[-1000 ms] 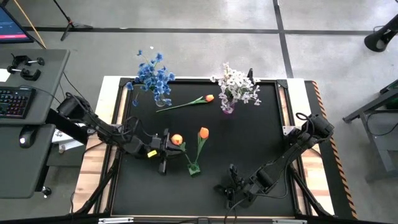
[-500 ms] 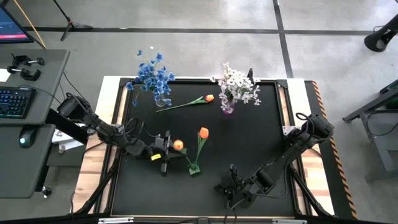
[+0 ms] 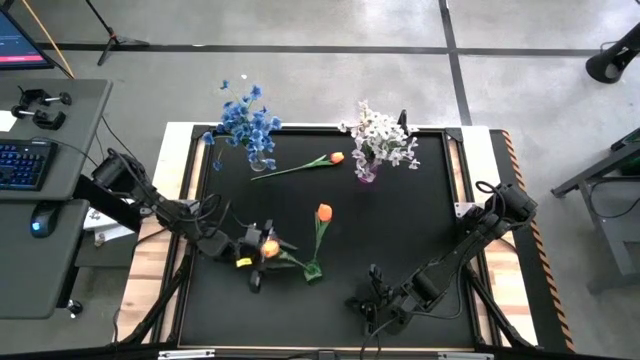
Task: Sort flowers into vase by color
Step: Put the bottom orange flower into the green vase, then put the orange flower into the green vase
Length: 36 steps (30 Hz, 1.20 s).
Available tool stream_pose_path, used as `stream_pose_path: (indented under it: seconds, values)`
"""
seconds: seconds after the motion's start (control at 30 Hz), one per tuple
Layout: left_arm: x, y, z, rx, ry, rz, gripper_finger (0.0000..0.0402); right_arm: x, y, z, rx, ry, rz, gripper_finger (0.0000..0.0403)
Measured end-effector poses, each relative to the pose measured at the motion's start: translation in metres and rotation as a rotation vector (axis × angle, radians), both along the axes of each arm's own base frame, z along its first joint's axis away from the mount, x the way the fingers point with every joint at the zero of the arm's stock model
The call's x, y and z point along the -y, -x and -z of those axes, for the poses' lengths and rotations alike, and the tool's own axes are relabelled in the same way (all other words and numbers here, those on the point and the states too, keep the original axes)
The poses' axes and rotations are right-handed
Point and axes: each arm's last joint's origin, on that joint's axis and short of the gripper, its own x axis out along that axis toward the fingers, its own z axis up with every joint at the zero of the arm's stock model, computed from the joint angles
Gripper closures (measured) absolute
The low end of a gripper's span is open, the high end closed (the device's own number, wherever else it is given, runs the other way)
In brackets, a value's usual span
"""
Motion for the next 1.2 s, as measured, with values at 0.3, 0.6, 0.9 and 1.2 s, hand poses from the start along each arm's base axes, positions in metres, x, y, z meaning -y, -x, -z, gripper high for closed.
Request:
stream_pose_path:
  seconds: [0.3, 0.6, 0.9, 1.2]
  values:
    - [-0.002, 0.011, -0.01, -0.026, -0.051, -0.056, 0.0185, 0.0, 0.0, 0.0, -0.002, 0.0, -0.001, 0.0403]
    - [-0.015, 0.029, -0.045, 0.096, -0.049, -0.107, 0.0174, 0.002, -0.001, 0.0, -0.003, 0.0, 0.005, 0.0403]
    - [-0.03, 0.049, -0.073, 0.193, -0.032, -0.198, 0.0163, 0.009, -0.007, 0.0, -0.004, -0.003, 0.029, 0.0403]
    - [-0.068, 0.085, -0.088, 0.101, 0.092, -0.537, 0.0162, 0.013, -0.007, -0.007, -0.01, -0.09, 0.054, 0.0403]
